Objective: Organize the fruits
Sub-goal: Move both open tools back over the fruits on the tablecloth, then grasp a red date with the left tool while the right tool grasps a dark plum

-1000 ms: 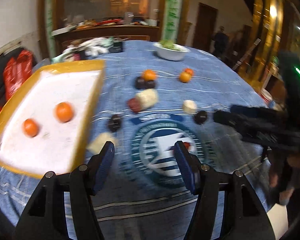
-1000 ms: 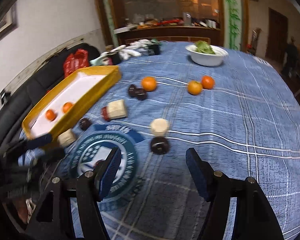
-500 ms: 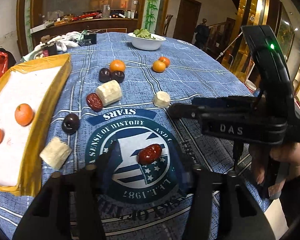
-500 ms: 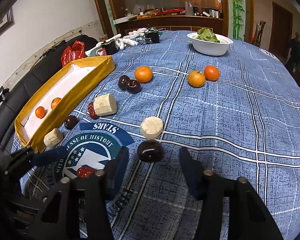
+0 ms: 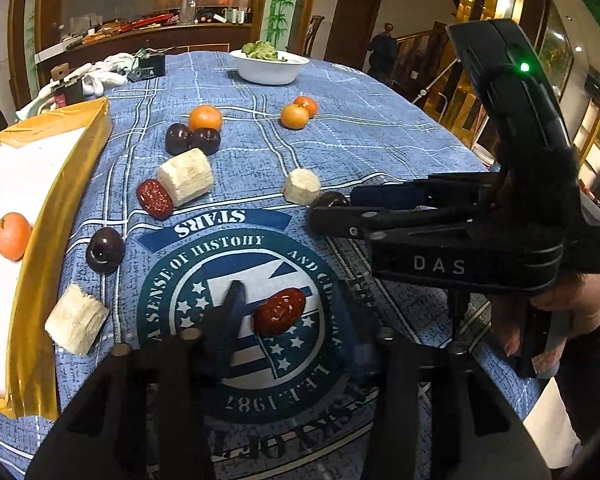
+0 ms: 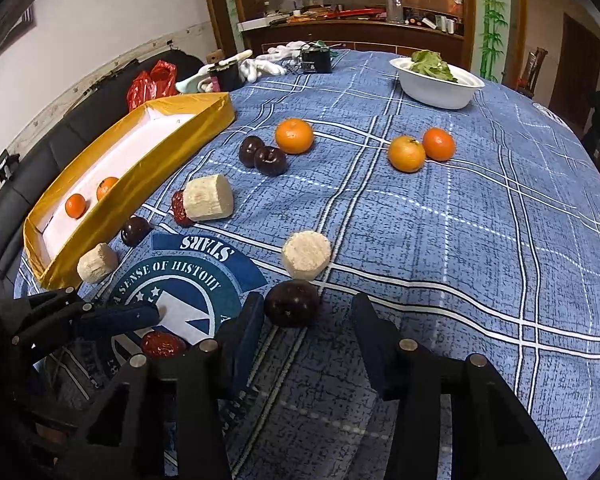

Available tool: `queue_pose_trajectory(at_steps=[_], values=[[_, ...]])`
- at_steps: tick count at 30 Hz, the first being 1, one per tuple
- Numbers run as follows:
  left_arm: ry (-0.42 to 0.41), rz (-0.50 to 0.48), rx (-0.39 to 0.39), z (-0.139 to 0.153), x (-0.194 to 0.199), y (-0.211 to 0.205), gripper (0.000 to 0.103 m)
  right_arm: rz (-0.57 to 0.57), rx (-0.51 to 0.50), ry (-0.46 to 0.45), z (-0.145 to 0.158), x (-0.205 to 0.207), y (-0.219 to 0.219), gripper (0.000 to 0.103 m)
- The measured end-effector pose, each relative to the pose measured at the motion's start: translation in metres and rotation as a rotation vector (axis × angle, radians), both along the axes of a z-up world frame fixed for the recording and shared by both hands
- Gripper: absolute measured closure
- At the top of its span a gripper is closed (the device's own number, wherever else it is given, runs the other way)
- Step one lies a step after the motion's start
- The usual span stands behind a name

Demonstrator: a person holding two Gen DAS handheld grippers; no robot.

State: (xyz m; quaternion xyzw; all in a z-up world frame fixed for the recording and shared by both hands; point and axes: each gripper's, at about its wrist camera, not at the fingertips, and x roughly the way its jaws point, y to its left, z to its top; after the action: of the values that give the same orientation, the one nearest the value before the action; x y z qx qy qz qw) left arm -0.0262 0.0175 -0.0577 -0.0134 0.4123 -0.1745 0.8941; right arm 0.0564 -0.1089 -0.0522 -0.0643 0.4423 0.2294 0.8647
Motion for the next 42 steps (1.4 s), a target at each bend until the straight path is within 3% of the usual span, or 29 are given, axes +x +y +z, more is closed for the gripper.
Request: queue_pose_trajectory(at_steps=[6, 15, 35, 42], values=[[0.010, 0.010, 0.050, -0.002, 0.002, -0.004, 0.078, 0.011, 0.004, 0.014, -0.001, 0.002, 0.002, 0.061], [0.013, 0.010, 0.044, -0.003, 0.002, -0.003, 0.079, 0.035, 0.009, 0.027, -0.004, 0.000, 0.009, 0.077], [0.007, 0.026, 0.027, -0.001, 0.003, 0.002, 0.079, -0.007, 0.039, 0.001, 0.003, -0.003, -0.008, 0.079], [-0.031, 0.086, 0.053, 0.014, -0.001, 0.004, 0.079, -0.017, 0.043, -0.026, 0.012, -0.010, -0.008, 0.079]])
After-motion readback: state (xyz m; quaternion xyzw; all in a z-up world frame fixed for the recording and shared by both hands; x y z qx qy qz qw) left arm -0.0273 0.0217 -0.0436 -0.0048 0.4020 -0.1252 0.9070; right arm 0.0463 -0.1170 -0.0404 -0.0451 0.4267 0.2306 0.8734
